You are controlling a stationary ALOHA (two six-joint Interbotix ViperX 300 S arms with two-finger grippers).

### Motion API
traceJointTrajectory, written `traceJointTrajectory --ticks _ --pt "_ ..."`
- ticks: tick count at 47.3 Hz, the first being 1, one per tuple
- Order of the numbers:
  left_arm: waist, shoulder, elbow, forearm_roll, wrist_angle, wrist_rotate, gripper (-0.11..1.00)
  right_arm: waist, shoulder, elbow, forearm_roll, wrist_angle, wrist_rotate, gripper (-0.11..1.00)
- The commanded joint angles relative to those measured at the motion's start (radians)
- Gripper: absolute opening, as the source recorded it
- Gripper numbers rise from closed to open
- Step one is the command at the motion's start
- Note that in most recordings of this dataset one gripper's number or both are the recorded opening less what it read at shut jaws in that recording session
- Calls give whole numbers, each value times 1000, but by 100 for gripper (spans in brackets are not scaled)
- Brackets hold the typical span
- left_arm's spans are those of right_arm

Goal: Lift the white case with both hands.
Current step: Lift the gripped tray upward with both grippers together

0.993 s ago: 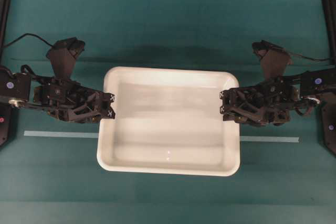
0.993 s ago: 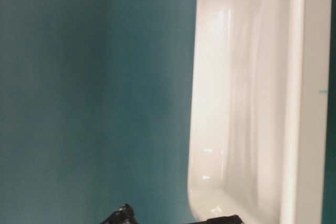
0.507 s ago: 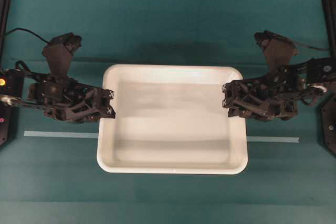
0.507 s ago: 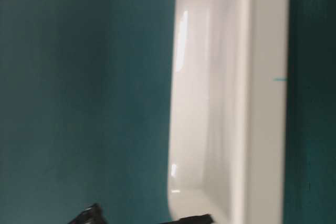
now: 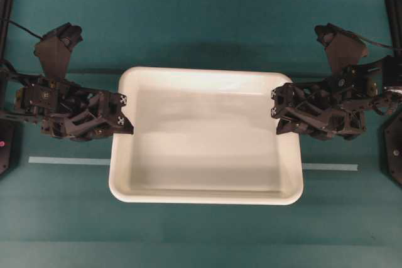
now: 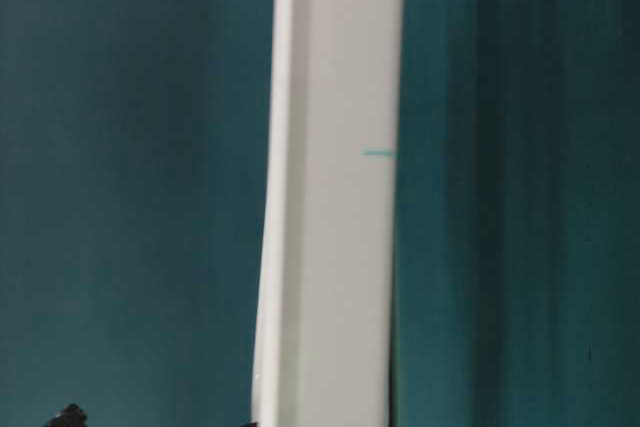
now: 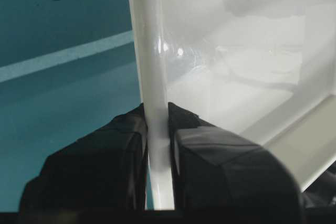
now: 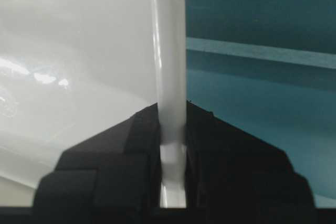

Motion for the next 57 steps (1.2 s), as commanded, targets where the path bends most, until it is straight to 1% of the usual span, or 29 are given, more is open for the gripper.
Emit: traceJointTrajectory --ticks 1,11,18,25,43,50,57 --pt "-5 -23 -51 3 -9 2 9 -15 -5 -40 -2 -3 25 10" --pt "-9 -35 -71 3 2 0 9 -12 -23 -86 -12 20 25 10" --pt "-9 -52 -95 3 14 -2 9 -2 -34 -126 -17 61 26 10" --pt "-15 -66 -127 3 52 -12 9 0 -41 -166 -17 103 26 10" --pt "-35 -87 -193 3 101 -18 9 6 -89 -198 -11 135 38 10" --pt "-34 -97 -218 3 143 -18 9 6 -112 -218 -18 160 51 10" --pt "-29 -98 -238 3 149 -18 9 6 -120 -232 -21 160 52 10"
